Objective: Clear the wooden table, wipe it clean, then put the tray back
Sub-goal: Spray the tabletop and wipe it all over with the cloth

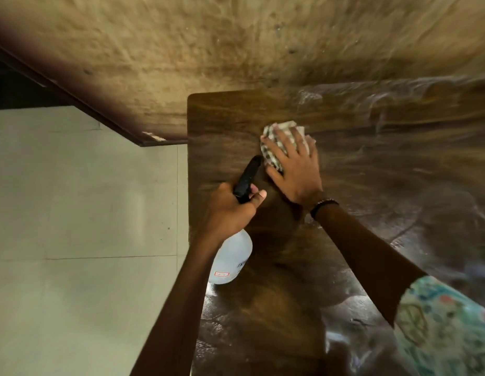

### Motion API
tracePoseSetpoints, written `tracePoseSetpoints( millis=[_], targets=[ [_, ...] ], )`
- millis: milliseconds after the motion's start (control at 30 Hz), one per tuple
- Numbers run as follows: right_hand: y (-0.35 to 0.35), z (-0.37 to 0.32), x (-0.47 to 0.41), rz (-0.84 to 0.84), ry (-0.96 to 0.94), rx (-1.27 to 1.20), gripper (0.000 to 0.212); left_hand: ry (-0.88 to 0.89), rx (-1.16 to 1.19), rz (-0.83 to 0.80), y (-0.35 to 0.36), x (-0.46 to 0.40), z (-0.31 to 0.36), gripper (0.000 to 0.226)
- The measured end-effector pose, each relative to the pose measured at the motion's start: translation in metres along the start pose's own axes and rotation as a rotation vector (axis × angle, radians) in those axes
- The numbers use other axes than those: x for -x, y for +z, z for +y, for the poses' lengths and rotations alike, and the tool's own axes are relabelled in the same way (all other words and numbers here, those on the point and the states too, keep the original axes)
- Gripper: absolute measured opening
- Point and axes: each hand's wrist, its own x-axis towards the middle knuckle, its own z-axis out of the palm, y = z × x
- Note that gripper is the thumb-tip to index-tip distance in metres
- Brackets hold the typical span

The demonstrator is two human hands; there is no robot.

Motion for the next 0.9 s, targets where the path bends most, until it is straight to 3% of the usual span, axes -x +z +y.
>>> tracePoseSetpoints(
  millis=[67,133,200,333,500,700,800,900],
  targets=[
    [0.000,0.017,0.018,-0.016,-0.207,0.041,0.056,0.005,-0.044,0.002,0.013,-0.002,0.013,0.011],
    [-0.004,0.046,0.041,-0.038,-0.293,0.084,0.059,0.003,-0.056,0.011,0.024,-0.005,0.025,0.015],
    [-0.012,0.081,0.057,-0.045,-0.172,0.080,0.061,0.013,-0.043,0.013,0.038,-0.010,0.037,0.009],
    [-0.031,0.145,0.060,0.007,0.104,0.028,0.062,0.000,-0.039,0.011,0.060,-0.021,0.056,0.019],
    [-0.043,0.188,0.040,0.011,0.116,0.008,0.062,-0.007,-0.083,0.011,0.078,-0.035,0.068,0.015],
    [-0.041,0.177,-0.008,0.018,0.090,0.007,0.060,-0.045,-0.043,0.039,0.081,-0.046,0.075,0.031],
    [-0.037,0.141,-0.052,-0.010,0.070,0.001,0.063,-0.044,-0.023,0.059,0.076,-0.049,0.078,0.013],
    [-0.028,0.094,-0.082,-0.072,-0.070,0.002,0.064,-0.042,-0.017,0.050,0.068,-0.053,0.080,0.014]
  ],
)
